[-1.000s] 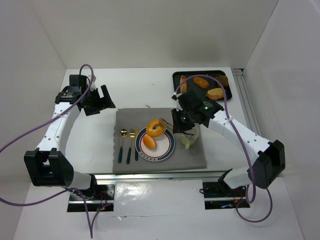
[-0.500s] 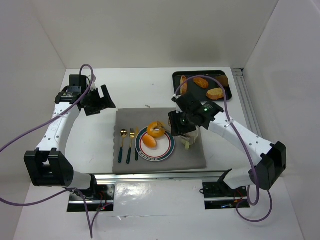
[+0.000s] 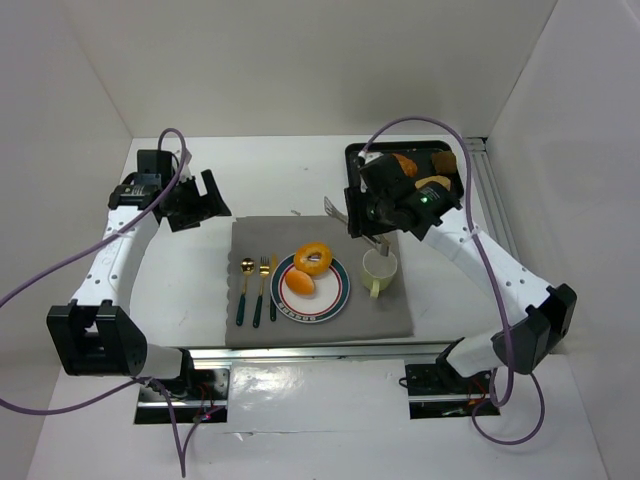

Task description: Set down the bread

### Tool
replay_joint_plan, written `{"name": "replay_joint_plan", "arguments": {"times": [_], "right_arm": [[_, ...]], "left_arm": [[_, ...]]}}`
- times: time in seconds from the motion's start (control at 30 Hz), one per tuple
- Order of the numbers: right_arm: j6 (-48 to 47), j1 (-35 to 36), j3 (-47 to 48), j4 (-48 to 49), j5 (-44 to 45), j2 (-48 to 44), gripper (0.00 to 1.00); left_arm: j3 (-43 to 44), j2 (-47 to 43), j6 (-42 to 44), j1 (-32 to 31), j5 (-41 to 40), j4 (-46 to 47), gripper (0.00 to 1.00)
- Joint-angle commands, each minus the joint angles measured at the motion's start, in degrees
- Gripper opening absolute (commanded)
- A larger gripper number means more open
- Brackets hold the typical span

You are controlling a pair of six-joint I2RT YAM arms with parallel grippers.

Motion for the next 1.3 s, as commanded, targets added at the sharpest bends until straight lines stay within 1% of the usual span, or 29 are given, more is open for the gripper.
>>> {"name": "replay_joint_plan", "arguments": {"times": [0.0, 0.03, 0.1, 0.17, 0.23, 0.27, 0.3, 0.33, 0.4, 0.43, 0.47, 0.53, 0.57, 0.6, 0.67, 0.73, 0.83, 0.87, 0.93, 0.97, 1.0, 1.13, 1.2, 1.27], "right_arm": [[-0.88, -2.04, 3.09, 5.57, 5.92, 1.72, 0.59], [-0.88, -2.75, 3.09, 6.09, 7.76, 1.73, 0.59], [-0.88, -5.64, 2.57, 8.19, 7.77, 1.73, 0.58], [-0.88, -7.50, 2.04, 8.90, 10.22, 1.73, 0.58], [-0.17, -8.99, 0.55, 8.91, 14.96, 1.73, 0.58], [1.31, -9.78, -1.46, 8.39, 18.64, -0.18, 0.58], [1.32, -11.70, -3.13, 8.91, 20.07, -1.42, 0.58], [1.32, -12.77, -7.85, 9.69, 21.12, -4.57, 0.58], [2.81, -15.40, -12.44, 10.23, 21.66, -7.31, 0.58], [2.81, -17.94, -14.81, 12.14, 21.66, -8.54, 0.58], [3.42, -19.01, -19.54, 12.95, 21.05, -10.55, 0.58], [5.53, -21.38, -23.87, 15.40, 21.57, -12.24, 0.58], [6.32, -21.91, -28.85, 17.07, 22.27, -14.16, 0.59], [6.33, -22.53, -31.51, 21.78, 22.28, -15.14, 0.59], [6.33, -23.76, -37.39, 26.12, 21.75, -16.46, 0.59], [6.33, -25.17, -40.40, 32.16, 21.75, -17.08, 0.59], [7.12, -27.10, -44.80, 37.37, 20.53, -15.06, 0.59], [7.12, -28.58, -44.81, 40.08, 19.74, -14.19, 0.60], [7.82, -29.82, -43.67, 40.11, 18.86, -10.94, 0.68], [7.82, -30.61, -42.80, 39.24, 18.85, -9.97, 0.82], [8.52, -30.62, -41.83, 38.62, 19.63, -9.09, 0.88], [9.41, -32.72, -36.04, 34.67, 22.18, -7.67, 1.00], [10.80, -32.73, -33.40, 31.26, 23.33, -7.67, 1.00], [11.68, -32.73, -28.56, 27.48, 24.03, -7.07, 1.00]], "left_arm": [[1.66, -2.67, 0.32, 0.35, 0.65, -0.68, 0.99], [1.66, -2.67, 0.32, 0.35, 0.04, -0.68, 0.99], [1.13, -2.67, 0.32, 0.35, -0.58, -0.68, 0.99], [1.13, -2.67, 0.85, 0.35, -0.58, -0.68, 0.99], [1.13, -2.05, 0.85, 0.35, 0.21, -0.68, 0.99], [1.65, -2.05, 0.85, 0.35, 0.21, -0.68, 0.99], [1.66, -2.05, 0.85, 0.35, 0.21, -0.68, 0.99], [1.66, -2.05, 0.85, 0.35, 0.21, -0.68, 0.99], [1.66, -1.44, 0.85, 0.35, 0.21, -0.15, 0.99], [1.66, -0.92, 0.85, 0.35, 0.91, -0.15, 0.99], [2.18, -0.39, 0.85, 0.35, 0.92, -0.15, 0.99], [2.18, 0.14, 0.85, 0.35, 1.53, -0.15, 0.99], [2.18, 0.14, 0.85, 0.35, 1.53, -0.15, 0.99], [2.18, 0.14, 0.85, 0.35, 1.53, 0.55, 0.99], [1.66, 0.14, 0.85, 0.35, 1.53, 0.55, 0.99], [1.66, 0.14, 0.85, 0.35, 2.06, 0.55, 0.99], [1.66, 0.67, 0.85, 0.35, 2.06, 0.55, 0.99], [1.66, 0.67, 0.85, 0.35, 2.58, 1.08, 0.99], [2.27, 0.67, 1.37, 0.35, 2.59, 0.56, 0.99], [2.27, 0.67, 1.38, 0.35, 2.59, 0.55, 0.99], [2.27, 0.67, 1.38, 0.35, 2.59, 0.55, 0.99], [2.27, 0.67, 0.85, 0.35, 2.59, 0.55, 0.99], [2.27, 0.67, 0.85, 0.35, 2.59, 0.55, 0.99], [2.89, 0.67, 0.85, 0.35, 2.59, 0.55, 0.99]]}}
